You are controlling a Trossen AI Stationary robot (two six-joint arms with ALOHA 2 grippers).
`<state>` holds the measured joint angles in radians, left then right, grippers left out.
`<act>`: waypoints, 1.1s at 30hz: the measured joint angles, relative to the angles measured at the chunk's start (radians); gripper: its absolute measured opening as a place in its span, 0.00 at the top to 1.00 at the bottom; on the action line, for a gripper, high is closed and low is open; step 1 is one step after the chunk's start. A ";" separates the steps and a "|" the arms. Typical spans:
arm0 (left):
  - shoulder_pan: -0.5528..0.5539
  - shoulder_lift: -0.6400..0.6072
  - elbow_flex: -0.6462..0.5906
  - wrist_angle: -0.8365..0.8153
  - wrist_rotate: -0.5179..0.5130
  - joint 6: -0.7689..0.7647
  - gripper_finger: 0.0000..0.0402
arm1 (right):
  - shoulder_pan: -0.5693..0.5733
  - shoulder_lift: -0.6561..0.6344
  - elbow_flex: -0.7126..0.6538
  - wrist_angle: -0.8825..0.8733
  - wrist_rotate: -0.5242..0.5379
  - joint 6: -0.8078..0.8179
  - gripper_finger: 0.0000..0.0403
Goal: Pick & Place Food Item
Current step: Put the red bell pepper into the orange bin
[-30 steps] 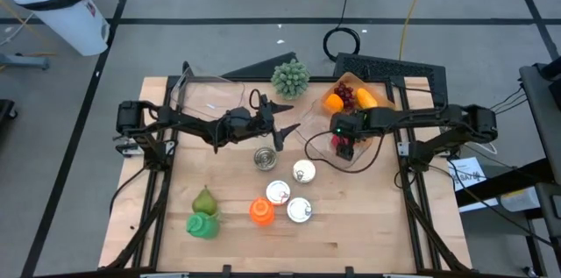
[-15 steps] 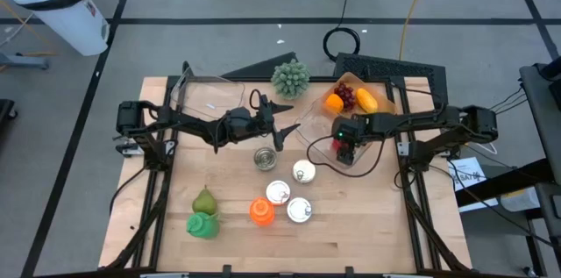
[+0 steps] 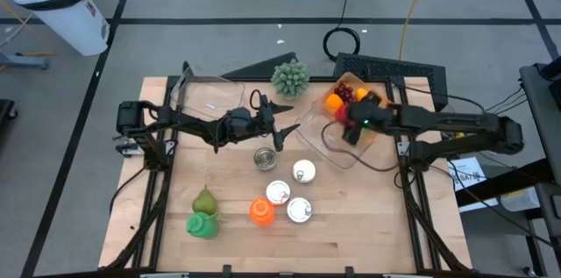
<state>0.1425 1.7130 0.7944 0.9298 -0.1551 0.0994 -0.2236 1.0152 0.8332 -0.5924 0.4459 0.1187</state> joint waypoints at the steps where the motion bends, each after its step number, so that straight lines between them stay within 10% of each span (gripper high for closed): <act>1: 0.000 0.000 0.000 0.000 0.000 0.000 0.24 | -0.014 -0.022 -0.003 0.000 0.059 0.010 0.27; 7: 0.000 0.000 0.000 -0.015 0.000 0.000 0.25 | -0.168 -0.074 -0.067 0.045 0.140 -0.006 0.31; 18: 0.000 0.000 0.000 -0.015 0.000 -0.002 0.26 | -0.469 0.059 -0.214 0.411 -0.197 -0.132 0.30; 33: 0.000 0.000 0.000 -0.018 0.000 0.000 0.26 | -0.520 0.127 -0.261 0.506 -0.268 -0.138 0.16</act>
<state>0.1429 1.7130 0.7944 0.9118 -0.1555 0.0994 -0.7441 1.1426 0.5722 -0.0860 0.1783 -0.0196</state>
